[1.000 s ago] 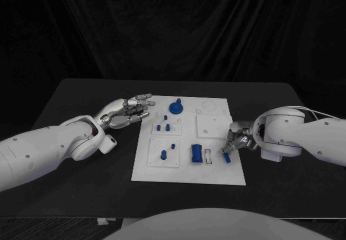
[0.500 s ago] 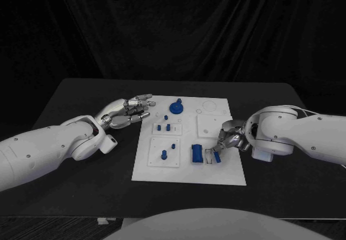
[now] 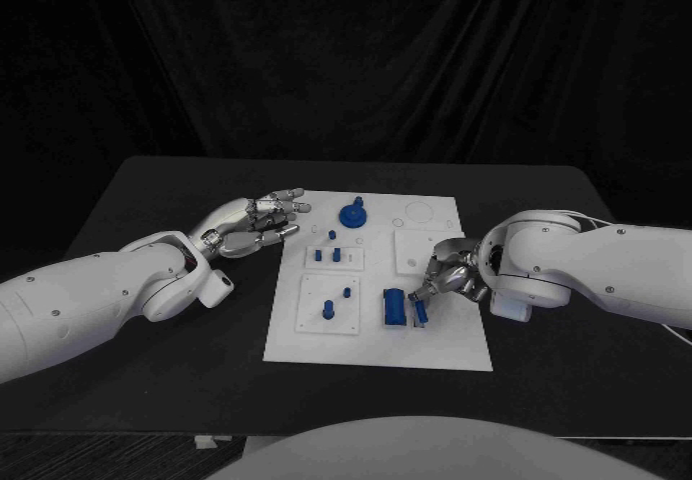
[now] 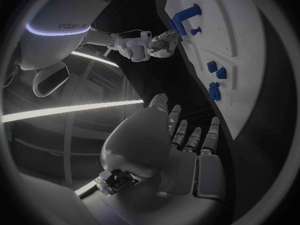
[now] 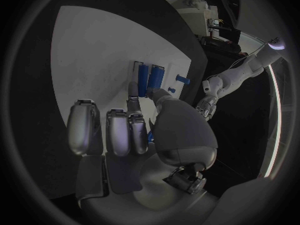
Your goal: Assemble the parts on the task board
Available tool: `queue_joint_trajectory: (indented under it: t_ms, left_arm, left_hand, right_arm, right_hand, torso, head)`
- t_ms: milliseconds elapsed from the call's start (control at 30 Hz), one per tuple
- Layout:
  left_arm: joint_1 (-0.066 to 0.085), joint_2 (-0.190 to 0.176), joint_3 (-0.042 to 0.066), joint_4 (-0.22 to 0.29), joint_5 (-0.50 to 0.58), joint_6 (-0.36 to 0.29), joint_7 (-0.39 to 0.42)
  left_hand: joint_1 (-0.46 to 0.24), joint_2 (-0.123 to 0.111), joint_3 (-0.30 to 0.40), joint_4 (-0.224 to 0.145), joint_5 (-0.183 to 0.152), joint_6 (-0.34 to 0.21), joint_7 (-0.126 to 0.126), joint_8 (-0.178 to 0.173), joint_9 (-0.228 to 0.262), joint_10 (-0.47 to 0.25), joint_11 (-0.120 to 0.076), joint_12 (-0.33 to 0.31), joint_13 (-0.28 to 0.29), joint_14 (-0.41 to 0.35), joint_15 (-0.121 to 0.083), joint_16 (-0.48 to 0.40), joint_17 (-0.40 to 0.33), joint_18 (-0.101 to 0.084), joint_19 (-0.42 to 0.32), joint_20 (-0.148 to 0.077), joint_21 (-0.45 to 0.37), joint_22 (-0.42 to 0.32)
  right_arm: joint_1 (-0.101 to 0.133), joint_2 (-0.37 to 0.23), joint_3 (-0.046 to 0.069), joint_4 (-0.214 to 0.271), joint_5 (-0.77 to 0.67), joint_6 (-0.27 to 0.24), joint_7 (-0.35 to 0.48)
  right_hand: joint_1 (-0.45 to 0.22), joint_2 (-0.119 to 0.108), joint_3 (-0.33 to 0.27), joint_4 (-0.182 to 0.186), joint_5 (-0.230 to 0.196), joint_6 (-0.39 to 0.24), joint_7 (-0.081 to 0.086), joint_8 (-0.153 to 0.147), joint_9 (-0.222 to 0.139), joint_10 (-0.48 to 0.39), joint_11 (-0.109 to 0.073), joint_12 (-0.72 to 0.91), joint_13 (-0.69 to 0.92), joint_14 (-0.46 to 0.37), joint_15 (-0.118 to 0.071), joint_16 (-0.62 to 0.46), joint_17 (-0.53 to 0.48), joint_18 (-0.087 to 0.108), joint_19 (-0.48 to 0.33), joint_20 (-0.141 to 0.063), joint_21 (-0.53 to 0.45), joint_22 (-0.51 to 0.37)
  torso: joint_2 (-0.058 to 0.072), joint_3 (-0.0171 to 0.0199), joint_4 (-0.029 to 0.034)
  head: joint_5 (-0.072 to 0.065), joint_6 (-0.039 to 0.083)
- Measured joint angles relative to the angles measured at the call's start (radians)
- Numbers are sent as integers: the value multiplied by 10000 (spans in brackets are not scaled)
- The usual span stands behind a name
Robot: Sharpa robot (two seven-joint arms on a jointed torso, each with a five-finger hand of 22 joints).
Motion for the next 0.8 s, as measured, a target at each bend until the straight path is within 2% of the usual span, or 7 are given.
queue_joint_trajectory:
  t_ms: [100, 800]
  left_arm:
    - [0, -3, 0, 3, 0, 0, 0]
    - [-3, -2, 0, 0, 0, 3, 0]
  left_hand:
    - [0, 0, 0, 0, 0, 0, 0, 0, 0, 0, 0, 0, 0, 0, 0, 0, 0, 1, 0, 0, 0, 0]
    - [0, 0, 0, 0, 0, 0, 0, 0, 0, 0, 0, 0, 0, 0, 0, 0, 0, 0, 0, 0, 0, 1]
  right_arm:
    - [-1, 35, 0, -47, 22, -5, -4]
    - [-10, -69, -3, -98, -68, 98, -76]
  right_hand:
    - [-48, 19, 5, -1, -138, -5, 1, 0, -11, 1, -1, 0, 0, 0, 0, -45, -36, 161, 0, 0, -21, 0]
    - [-91, 64, 108, 2, -308, -51, 20, 0, -19, 1, -1, 0, 0, 0, 0, -85, -113, 158, 0, 0, -136, 7]
  torso:
    - [0, 1, 3]
    - [-4, 2, -12]
  head:
    - [-1, 0]
    - [21, 0]
